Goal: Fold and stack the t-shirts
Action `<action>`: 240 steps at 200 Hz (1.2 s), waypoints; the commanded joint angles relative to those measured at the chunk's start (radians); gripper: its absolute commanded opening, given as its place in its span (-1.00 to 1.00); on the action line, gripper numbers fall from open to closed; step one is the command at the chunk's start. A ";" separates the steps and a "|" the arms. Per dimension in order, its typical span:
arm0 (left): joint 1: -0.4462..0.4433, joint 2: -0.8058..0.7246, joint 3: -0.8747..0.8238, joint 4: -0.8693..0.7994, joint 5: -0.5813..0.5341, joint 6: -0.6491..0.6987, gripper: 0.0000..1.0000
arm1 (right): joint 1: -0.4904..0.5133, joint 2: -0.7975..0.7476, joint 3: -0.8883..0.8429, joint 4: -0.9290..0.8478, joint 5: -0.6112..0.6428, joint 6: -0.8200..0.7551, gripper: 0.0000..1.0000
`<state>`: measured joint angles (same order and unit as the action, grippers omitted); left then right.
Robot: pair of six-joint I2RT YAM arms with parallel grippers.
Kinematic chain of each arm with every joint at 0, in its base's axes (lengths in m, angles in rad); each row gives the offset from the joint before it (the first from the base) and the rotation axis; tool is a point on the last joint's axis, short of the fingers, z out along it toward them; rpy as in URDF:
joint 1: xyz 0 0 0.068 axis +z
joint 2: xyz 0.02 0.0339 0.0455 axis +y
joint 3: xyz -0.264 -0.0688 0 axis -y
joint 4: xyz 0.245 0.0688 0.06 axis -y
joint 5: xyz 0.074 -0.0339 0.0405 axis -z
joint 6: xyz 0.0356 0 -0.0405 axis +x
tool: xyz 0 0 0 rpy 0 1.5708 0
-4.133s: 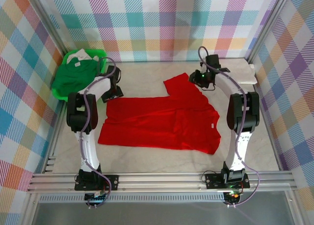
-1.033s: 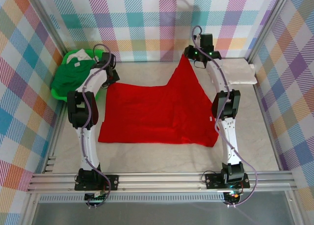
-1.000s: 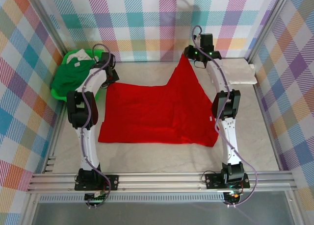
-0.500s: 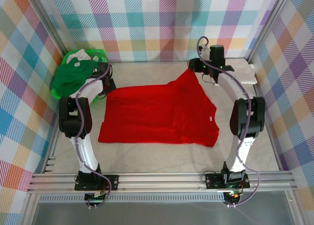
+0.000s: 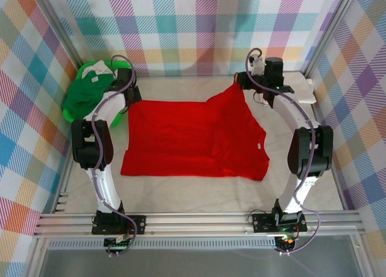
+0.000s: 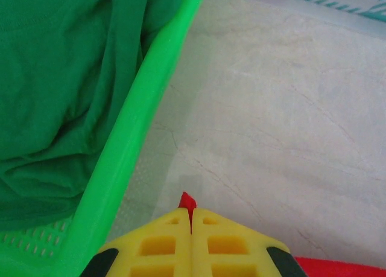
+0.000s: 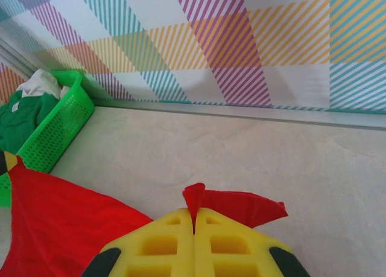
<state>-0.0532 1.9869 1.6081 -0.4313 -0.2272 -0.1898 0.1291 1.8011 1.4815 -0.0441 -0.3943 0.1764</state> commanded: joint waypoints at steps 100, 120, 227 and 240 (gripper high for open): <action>0.009 -0.141 -0.257 0.041 -0.053 -0.031 -1.00 | -0.005 -0.426 -0.467 0.111 0.034 0.009 -1.00; 0.009 -0.162 -0.277 0.036 -0.052 -0.040 -1.00 | -0.005 -0.469 -0.507 0.123 0.034 0.020 -1.00; -0.008 -0.266 -0.448 -0.035 -0.084 -0.088 -1.00 | -0.006 -0.723 -0.723 0.035 0.035 0.050 -1.00; -0.008 -0.272 -0.474 -0.047 -0.104 -0.091 -1.00 | -0.006 -0.745 -0.753 0.016 0.039 0.062 -1.00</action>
<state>-0.0566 1.7538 1.1809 -0.4202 -0.2718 -0.2623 0.1291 1.0946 0.7795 -0.0010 -0.3492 0.2100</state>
